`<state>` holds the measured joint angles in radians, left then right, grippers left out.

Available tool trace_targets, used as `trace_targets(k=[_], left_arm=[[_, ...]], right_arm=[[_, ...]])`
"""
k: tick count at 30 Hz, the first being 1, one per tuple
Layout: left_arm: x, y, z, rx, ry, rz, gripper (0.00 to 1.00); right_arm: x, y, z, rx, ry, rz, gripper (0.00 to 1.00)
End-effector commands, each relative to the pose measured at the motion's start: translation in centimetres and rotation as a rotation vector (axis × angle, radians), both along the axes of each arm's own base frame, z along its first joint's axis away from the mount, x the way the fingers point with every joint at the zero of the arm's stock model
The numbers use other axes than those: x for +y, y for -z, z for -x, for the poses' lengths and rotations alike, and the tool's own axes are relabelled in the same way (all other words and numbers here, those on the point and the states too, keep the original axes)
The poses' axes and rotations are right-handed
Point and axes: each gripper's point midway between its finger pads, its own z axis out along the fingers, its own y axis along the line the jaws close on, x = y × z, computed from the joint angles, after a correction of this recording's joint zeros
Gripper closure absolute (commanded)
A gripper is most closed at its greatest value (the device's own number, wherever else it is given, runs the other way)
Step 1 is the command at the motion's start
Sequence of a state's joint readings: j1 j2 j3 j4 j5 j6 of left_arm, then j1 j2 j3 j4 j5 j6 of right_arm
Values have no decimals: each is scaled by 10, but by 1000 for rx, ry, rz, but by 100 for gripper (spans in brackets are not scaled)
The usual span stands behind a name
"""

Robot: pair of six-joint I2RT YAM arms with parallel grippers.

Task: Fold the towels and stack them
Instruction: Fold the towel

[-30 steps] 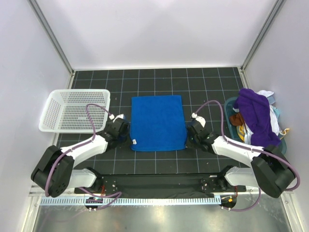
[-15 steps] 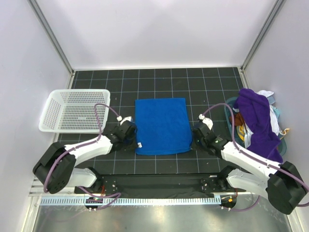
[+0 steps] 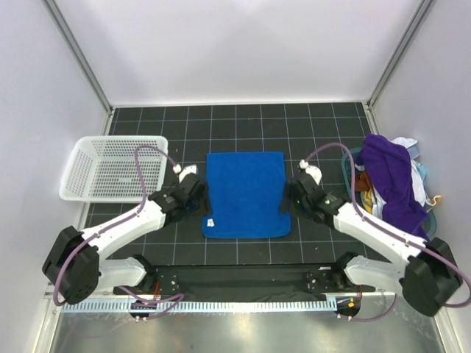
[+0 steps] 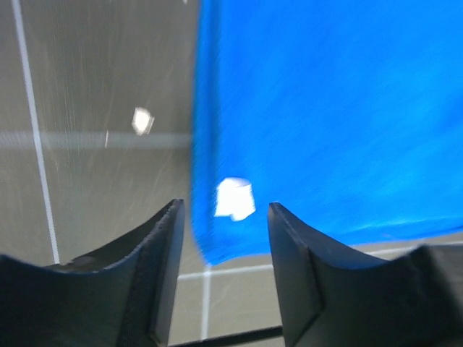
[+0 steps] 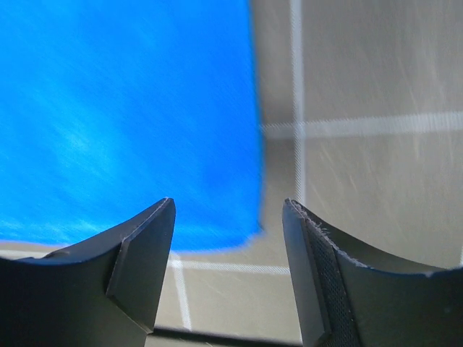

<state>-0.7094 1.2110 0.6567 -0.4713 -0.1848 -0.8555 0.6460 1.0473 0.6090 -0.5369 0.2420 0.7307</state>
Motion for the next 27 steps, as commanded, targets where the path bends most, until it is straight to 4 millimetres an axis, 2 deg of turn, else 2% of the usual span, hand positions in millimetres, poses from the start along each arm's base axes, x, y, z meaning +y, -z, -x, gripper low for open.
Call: trace_targets(k=[1, 2, 3, 4, 5, 6, 7, 8, 9, 10, 11, 13, 14, 16, 17, 18, 19, 20, 21, 27], left_arm=[[-7, -58, -56, -201, -29, -20, 46], [-5, -63, -67, -226, -38, -34, 44], [-5, -60, -79, -225, -39, -62, 44], [-6, -66, -93, -253, -49, -59, 44], [1, -79, -115, -293, -64, -69, 44], [3, -78, -127, -305, -65, -76, 44], [0, -70, -142, -293, -56, -67, 44], [6, -76, -162, -317, -57, -77, 44], [7, -74, -173, -322, -51, -83, 44], [5, -57, -183, -293, -28, -105, 44], [5, -66, -202, -330, -35, -102, 44], [2, -57, -218, -321, 4, -119, 46], [-2, -41, -225, -292, 22, -114, 46], [-1, -39, -243, -299, 25, -121, 47], [-2, -23, -247, -268, 34, -124, 47], [1, -24, -256, -275, 26, -113, 47], [1, -21, -259, -273, 31, -112, 47], [2, -17, -262, -264, 31, -114, 47], [2, -10, -266, -254, 34, -110, 47], [-4, 4, -277, -248, 60, -73, 46]], right_arm=[[15, -52, -59, -159, -1, 1, 31], [18, -56, -69, -167, -5, -1, 31], [22, -51, -84, -160, -24, 9, 31], [21, -65, -105, -191, -1, -13, 31], [24, -70, -123, -226, 1, -31, 31], [27, -60, -133, -202, -14, -37, 31], [23, -68, -153, -224, 6, -47, 31], [23, -68, -164, -227, 2, -52, 31], [28, -71, -176, -245, -10, -73, 31], [30, -64, -193, -237, -14, -60, 31], [29, -63, -203, -236, -15, -55, 31], [33, -54, -224, -214, -28, -42, 32], [32, -50, -231, -213, -38, -28, 32], [34, -53, -247, -229, -41, -24, 32], [30, -38, -252, -200, -40, -8, 32], [30, -36, -255, -196, -42, -7, 33], [30, -36, -262, -199, -38, -4, 33], [26, -25, -263, -175, -30, 20, 33], [24, -24, -267, -176, -28, 32, 33], [13, -2, -274, -148, -18, 90, 34]])
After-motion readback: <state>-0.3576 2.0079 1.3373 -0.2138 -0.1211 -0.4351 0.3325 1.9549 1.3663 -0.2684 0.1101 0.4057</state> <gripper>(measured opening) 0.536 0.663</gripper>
